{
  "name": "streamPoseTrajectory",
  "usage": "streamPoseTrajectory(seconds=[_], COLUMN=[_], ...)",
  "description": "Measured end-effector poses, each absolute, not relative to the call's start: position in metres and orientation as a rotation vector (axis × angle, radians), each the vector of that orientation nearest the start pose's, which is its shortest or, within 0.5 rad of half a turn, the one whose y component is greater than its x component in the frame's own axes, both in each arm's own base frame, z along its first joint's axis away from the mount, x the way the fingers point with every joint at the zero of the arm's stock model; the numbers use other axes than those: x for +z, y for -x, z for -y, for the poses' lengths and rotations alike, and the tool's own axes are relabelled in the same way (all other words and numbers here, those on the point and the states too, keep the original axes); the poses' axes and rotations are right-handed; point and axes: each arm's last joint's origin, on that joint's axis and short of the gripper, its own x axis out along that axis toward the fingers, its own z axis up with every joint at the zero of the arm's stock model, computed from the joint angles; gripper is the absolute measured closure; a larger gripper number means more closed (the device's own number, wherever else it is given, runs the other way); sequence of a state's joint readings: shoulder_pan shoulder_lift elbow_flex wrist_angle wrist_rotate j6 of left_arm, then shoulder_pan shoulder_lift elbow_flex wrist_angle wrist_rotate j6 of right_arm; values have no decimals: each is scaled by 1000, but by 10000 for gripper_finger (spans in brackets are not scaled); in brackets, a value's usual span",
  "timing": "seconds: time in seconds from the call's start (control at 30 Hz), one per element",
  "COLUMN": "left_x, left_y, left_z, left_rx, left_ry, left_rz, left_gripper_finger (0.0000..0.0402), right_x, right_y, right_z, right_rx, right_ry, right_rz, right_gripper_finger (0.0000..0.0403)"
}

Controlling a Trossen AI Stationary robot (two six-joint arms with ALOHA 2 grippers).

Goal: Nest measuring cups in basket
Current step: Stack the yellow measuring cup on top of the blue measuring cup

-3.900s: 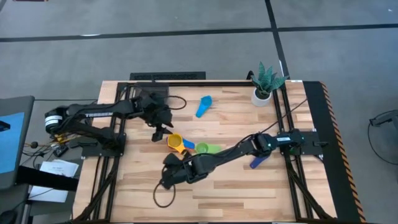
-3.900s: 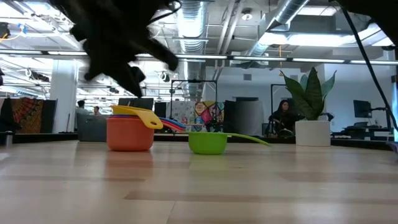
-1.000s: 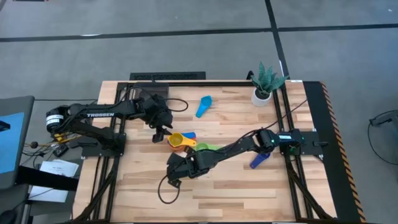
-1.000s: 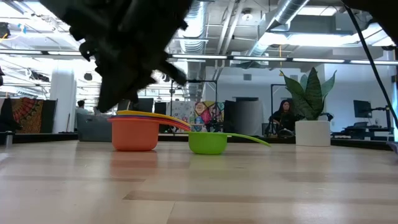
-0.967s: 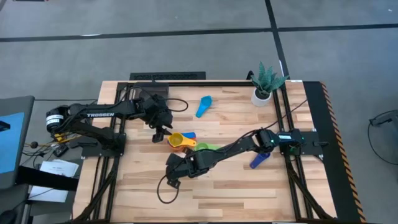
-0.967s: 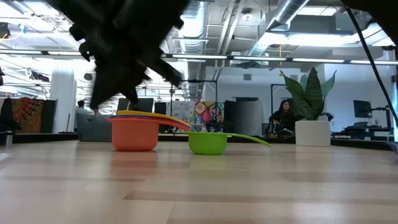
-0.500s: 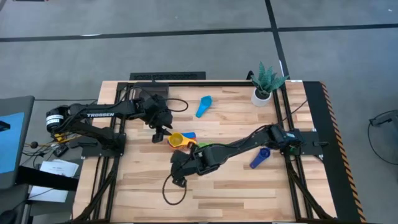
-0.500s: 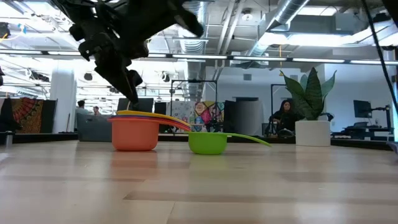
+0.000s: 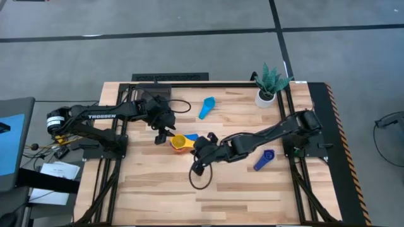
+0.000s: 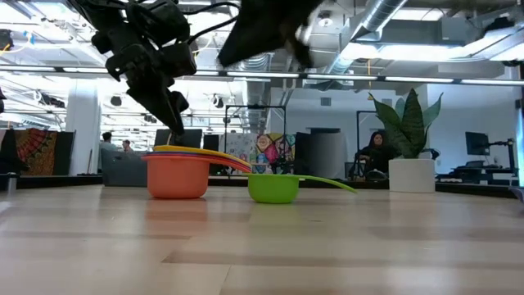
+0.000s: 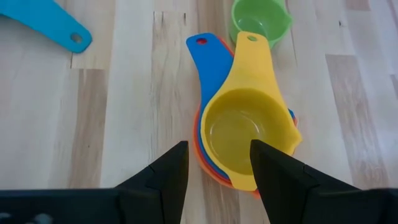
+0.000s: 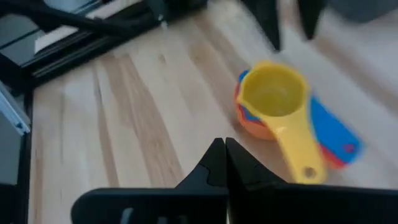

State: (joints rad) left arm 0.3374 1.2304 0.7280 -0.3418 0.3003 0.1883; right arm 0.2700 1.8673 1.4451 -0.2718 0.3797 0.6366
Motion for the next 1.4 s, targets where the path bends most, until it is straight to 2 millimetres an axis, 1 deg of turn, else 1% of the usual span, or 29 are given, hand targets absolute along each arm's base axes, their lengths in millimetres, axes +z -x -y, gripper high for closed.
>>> streamPoseTrajectory(seconds=[0.13,0.2,0.4,0.47,0.6,0.67,0.83,1.2,1.3,1.4], left_x=[215,215,214,214,215,215,215,215,210,198], left_y=[-228,-228,-227,-227,-228,-228,-228,-228,-233,-242], left_z=[-71,-71,-71,-71,-71,-72,-72,-72,-74,-79], left_rx=[-35,-34,-32,-30,-26,-26,-27,-26,-4,4], left_ry=[83,83,66,63,58,56,52,52,41,70], left_rz=[-807,-811,-822,-820,-811,-808,-808,-808,-821,-837], left_gripper_finger=[242,242,242,242,242,242,242,242,242,242], right_x=[218,206,180,175,172,168,167,166,166,164], right_y=[-425,-430,-438,-437,-441,-440,-438,-437,-437,-435], right_z=[-92,-86,-72,-66,-54,-48,-38,-29,-29,-29], right_rx=[-264,-272,-244,-229,-232,-229,-240,-255,-259,-286], right_ry=[-416,-416,-401,-392,-385,-371,-349,-334,-332,-319], right_rz=[-635,-659,-745,-786,-790,-820,-853,-876,-876,-898], right_gripper_finger=[400,400,400,400,400,400,399,400,399,399])
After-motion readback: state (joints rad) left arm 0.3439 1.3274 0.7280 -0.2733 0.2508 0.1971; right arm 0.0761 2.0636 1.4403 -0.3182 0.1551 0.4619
